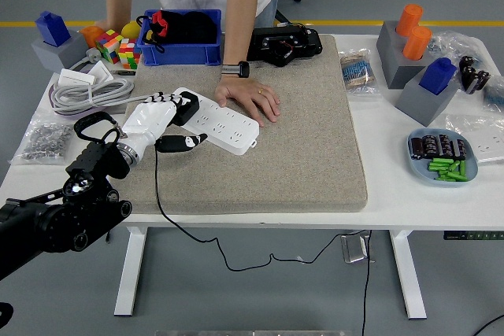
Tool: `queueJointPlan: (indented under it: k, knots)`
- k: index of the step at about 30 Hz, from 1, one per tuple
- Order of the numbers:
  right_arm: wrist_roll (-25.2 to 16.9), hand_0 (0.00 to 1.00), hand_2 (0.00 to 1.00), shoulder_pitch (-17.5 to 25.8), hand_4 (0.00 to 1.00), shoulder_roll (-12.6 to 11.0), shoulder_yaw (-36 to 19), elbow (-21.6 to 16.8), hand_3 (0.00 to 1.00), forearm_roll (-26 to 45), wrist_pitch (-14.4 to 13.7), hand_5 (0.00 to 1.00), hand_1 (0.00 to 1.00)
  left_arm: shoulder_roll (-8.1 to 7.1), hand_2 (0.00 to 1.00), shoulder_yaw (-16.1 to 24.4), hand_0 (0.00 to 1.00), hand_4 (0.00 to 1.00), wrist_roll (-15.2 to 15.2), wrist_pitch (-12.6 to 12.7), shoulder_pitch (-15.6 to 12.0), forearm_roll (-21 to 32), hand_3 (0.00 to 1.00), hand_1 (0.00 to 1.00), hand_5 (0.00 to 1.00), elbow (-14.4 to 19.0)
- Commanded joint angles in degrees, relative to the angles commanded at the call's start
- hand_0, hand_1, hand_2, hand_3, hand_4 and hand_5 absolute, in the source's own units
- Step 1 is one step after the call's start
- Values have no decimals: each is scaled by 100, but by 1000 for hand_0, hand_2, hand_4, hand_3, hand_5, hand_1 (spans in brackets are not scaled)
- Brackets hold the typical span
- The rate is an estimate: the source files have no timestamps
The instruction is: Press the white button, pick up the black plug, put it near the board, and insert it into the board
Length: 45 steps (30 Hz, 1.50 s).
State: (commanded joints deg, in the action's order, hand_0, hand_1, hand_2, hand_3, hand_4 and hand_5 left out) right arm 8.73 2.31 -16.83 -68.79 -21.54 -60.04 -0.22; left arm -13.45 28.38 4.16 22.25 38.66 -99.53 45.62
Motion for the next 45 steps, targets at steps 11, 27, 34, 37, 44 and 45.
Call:
queueJointPlan:
  k: [11,27,34,37,44,45]
  knots:
    - [-4,778,648,1,656,8,-8,-5,608,-10,-2,415,673,-120,882,859,959,832,-324,342,-140,-50,814,947,659,604]
    - [0,778,647,-4,656,26,-55,-3,608,-30,-4,415,673,-281,900,3081,968,830,-529,510,-847,-182,852,952,655,1532]
    - [2,778,647,-3,656,14,-64,-5,607,-44,-7,416,674,-283,893,4380,960,828,-706,596,-1353,-151,846,945,648,1545]
    - [4,777,647,-3,656,9,-55,-8,608,-49,-6,415,673,-294,891,4886,959,828,-776,615,-1493,-105,844,943,644,1502]
    - [8,777,647,6,655,14,-97,-2,607,-72,-12,415,674,-302,893,5772,967,827,-790,535,-1782,-190,835,948,640,1562]
    - [7,777,647,6,655,13,-103,-3,607,-75,-13,415,674,-305,893,5834,967,827,-796,517,-1809,-193,835,948,640,1576]
